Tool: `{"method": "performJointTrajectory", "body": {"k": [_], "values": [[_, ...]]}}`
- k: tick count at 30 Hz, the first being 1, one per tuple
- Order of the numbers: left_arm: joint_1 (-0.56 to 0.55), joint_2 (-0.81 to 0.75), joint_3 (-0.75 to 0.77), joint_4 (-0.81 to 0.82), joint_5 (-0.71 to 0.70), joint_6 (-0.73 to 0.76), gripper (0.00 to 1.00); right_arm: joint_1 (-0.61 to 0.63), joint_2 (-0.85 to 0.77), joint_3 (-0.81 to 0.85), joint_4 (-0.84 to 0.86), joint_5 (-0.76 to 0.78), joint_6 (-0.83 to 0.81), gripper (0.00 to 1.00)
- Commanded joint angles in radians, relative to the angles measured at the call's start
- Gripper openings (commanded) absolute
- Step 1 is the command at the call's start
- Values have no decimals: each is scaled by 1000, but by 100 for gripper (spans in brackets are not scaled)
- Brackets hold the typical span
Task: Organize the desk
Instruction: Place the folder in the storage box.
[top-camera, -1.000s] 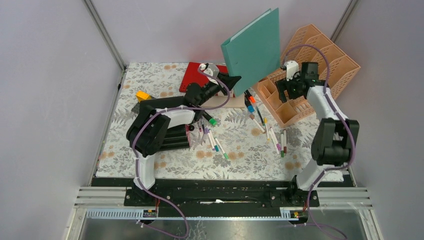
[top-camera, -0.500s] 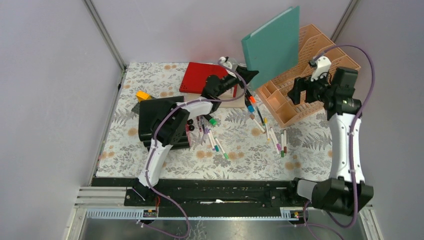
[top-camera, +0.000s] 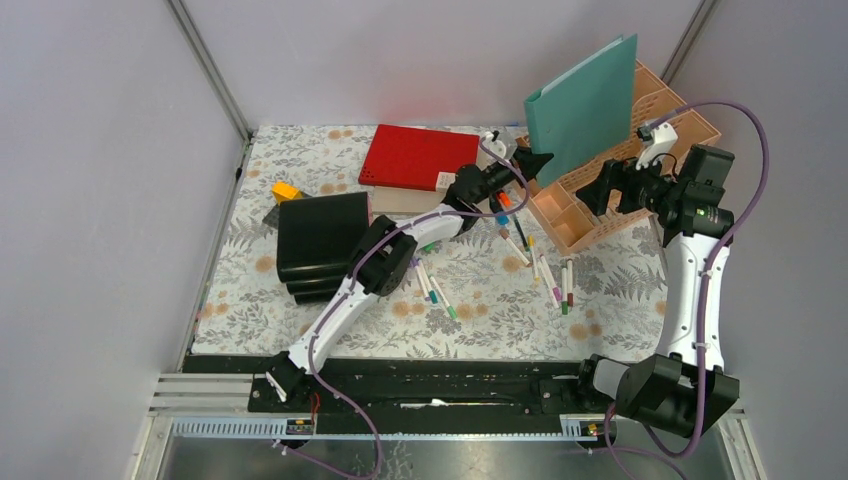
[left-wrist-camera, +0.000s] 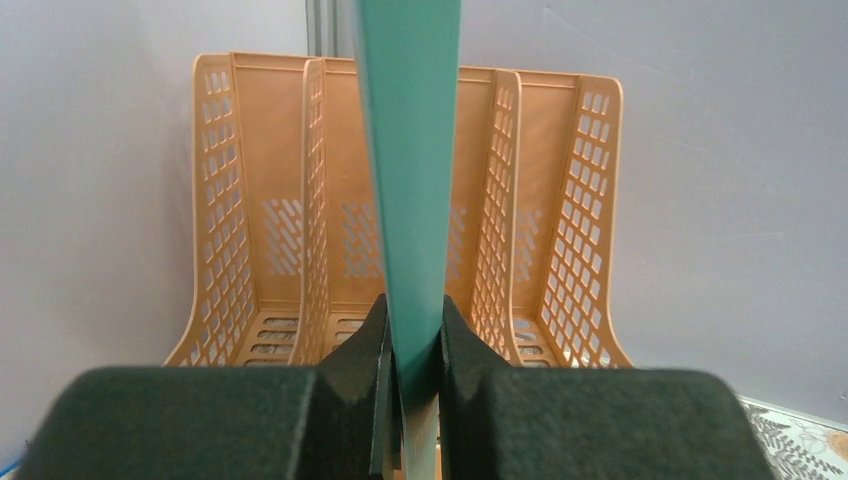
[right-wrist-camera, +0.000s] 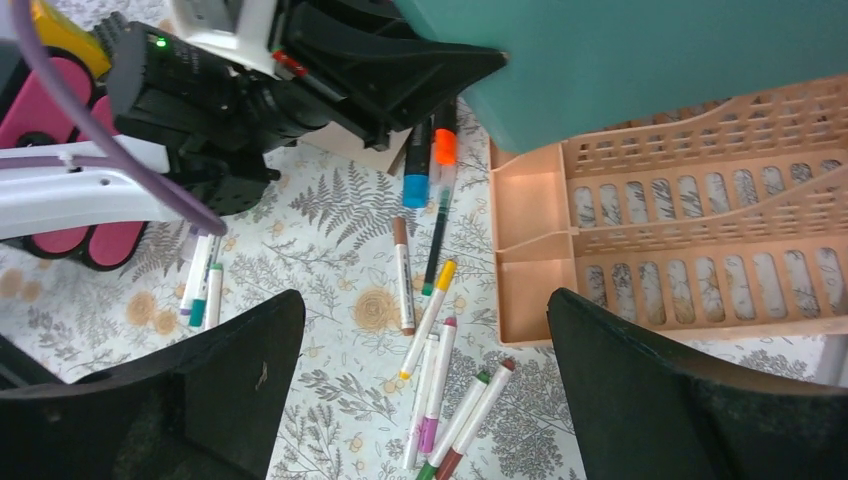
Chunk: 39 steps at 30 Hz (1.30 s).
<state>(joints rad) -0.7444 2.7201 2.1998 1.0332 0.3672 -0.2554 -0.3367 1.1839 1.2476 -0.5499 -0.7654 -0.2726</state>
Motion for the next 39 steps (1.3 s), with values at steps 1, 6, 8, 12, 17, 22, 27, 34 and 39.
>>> {"method": "performJointTrajectory", "body": {"k": [1, 6, 8, 12, 17, 22, 27, 34, 39], "values": [[-1, 33, 140, 95, -93, -3, 0, -4, 9, 8, -24, -98, -19, 98], [-4, 83, 213, 108, -147, -6, 0, -4, 11, 0, -27, -124, -28, 98], [-6, 76, 199, 153, -170, -21, 0, -3, 12, -2, -30, -128, -33, 98], [-8, -5, 61, 234, -177, -21, 0, -4, 16, -2, -37, -133, -41, 98], [-12, -40, 31, 239, -197, 26, 0, -4, 20, 7, -49, -143, -49, 98], [-15, -68, -28, 286, -243, 61, 0, -4, 19, 7, -54, -138, -56, 98], [-15, -170, -186, 378, -246, 95, 0, -4, 24, 6, -56, -141, -62, 98], [-16, -250, -268, 425, -228, 105, 0, -4, 14, 3, -56, -142, -65, 98], [-16, -215, -211, 373, -235, 107, 0, -4, 13, 3, -56, -141, -68, 98]]}}
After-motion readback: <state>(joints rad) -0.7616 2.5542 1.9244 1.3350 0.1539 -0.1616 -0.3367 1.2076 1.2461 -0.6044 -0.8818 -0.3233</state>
